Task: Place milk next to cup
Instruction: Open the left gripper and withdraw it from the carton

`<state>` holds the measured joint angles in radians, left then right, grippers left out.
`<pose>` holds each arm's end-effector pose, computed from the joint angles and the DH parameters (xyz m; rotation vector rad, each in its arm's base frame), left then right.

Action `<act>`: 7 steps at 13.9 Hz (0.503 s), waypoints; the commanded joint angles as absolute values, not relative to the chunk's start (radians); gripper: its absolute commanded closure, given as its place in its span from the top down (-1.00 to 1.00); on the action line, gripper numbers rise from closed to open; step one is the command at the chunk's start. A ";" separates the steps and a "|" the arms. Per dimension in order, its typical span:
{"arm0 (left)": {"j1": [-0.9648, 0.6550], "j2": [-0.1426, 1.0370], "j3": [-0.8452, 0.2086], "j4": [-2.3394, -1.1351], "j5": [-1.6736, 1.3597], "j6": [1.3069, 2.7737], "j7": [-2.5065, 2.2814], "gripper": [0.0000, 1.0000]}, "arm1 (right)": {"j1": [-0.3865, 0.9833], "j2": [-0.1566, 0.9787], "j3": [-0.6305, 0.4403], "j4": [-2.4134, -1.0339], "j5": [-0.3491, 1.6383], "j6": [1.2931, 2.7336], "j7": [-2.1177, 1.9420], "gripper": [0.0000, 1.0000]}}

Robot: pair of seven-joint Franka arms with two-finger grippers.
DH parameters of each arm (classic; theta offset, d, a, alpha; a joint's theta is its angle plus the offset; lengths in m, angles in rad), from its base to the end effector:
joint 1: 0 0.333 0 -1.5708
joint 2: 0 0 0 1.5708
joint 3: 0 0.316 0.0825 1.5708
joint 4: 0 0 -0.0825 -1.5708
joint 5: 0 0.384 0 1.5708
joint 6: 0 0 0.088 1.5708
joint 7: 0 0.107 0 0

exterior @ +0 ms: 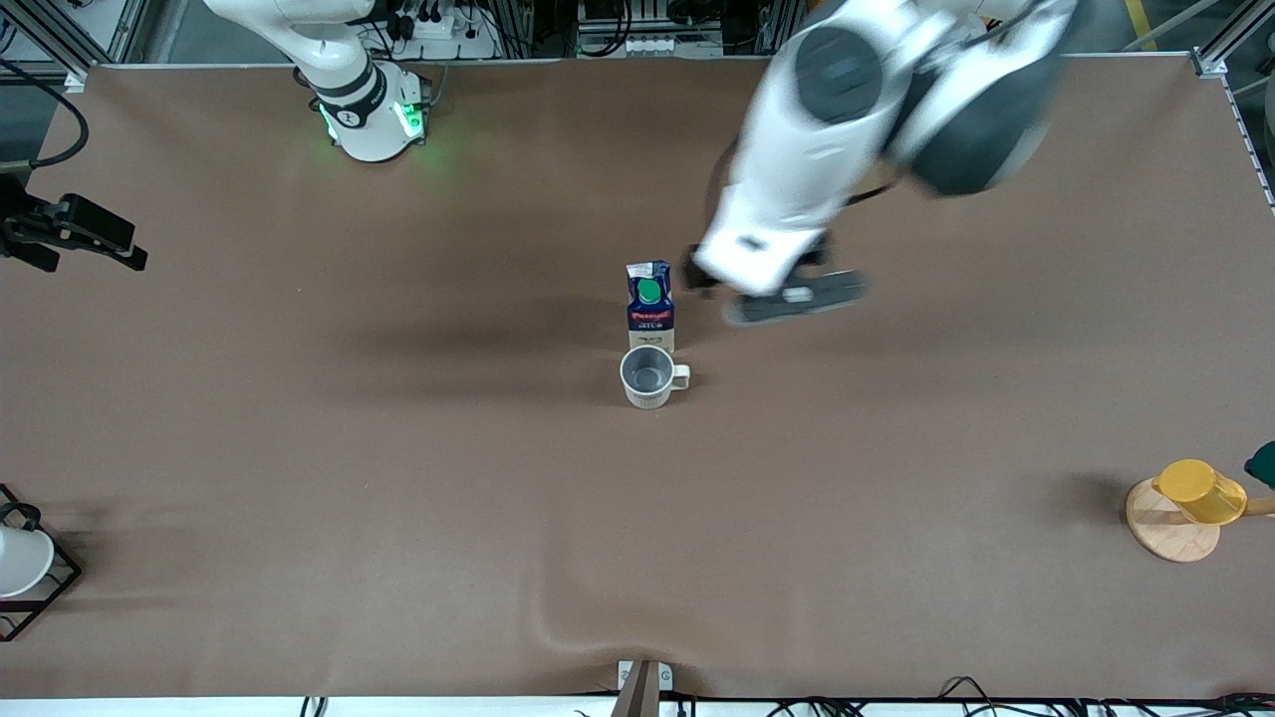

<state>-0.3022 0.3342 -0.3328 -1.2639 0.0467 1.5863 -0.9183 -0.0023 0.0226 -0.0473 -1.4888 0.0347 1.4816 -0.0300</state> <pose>0.5482 -0.3512 0.5777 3.0589 0.4626 -0.0593 0.5523 -0.0231 0.6427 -3.1065 0.0264 0.0441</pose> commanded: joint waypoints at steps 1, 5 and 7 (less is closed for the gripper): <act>-0.177 0.253 -0.339 -1.313 0.063 1.528 -0.841 1.00 | 0.005 -0.002 -0.043 -1.511 0.017 1.496 -0.014 1.00; -0.011 0.222 -0.345 -1.316 0.064 1.470 -0.590 1.00 | 0.015 -0.002 -0.044 -1.511 0.018 1.494 -0.009 1.00; 0.061 0.201 -0.345 -1.316 0.063 1.441 -0.456 1.00 | 0.018 -0.002 -0.044 -1.511 0.017 1.493 -0.009 1.00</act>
<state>0.0011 0.2469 -0.3306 -1.2860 0.0484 1.4690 -0.5553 0.0080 0.0226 -0.0450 -1.4888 0.0346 1.4845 -0.0293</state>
